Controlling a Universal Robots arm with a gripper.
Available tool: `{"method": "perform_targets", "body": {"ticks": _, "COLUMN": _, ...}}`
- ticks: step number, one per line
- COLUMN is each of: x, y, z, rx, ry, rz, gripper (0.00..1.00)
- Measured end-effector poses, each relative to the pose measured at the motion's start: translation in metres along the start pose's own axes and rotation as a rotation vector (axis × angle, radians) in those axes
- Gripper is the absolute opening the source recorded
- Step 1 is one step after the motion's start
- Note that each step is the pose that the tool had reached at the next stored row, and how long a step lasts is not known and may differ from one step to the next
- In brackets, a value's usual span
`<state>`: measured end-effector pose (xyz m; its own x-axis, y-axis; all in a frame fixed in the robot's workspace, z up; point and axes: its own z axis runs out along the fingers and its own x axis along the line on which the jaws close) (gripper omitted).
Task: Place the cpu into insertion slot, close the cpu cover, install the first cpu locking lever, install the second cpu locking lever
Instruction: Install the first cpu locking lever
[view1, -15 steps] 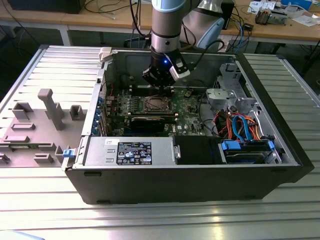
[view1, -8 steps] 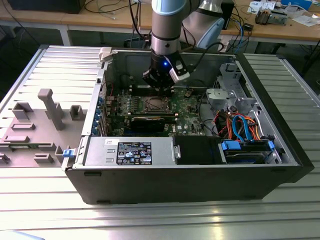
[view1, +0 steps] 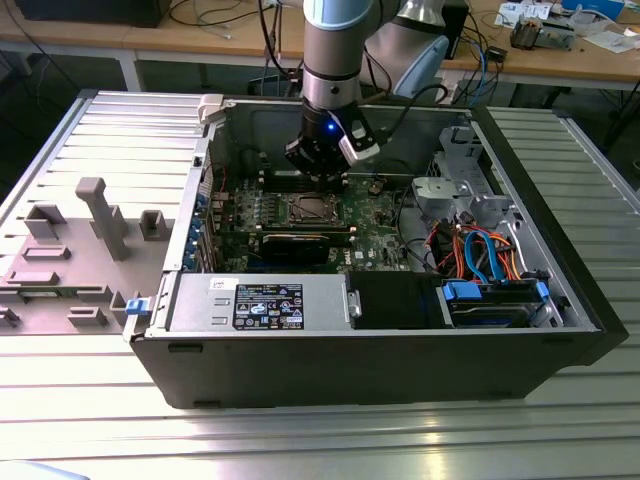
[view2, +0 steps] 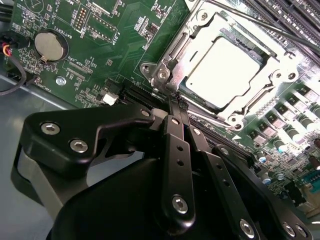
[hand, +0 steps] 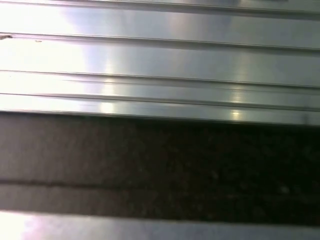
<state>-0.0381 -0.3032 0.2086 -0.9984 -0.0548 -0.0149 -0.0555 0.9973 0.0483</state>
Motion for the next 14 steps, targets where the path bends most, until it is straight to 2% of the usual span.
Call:
{"method": "perform_targets", "body": {"ticks": 6, "x": -0.0008, "y": -0.0001, "z": -0.0001, "rx": 0.0014, "ry": 0.0001, "rz": 0.0, "gripper": 0.11}}
{"method": "perform_targets", "body": {"ticks": 14, "x": -0.0016, "y": -0.0002, "z": 0.0028, "rx": 0.0219, "ry": 0.0012, "rz": 0.0, "gripper": 0.11}}
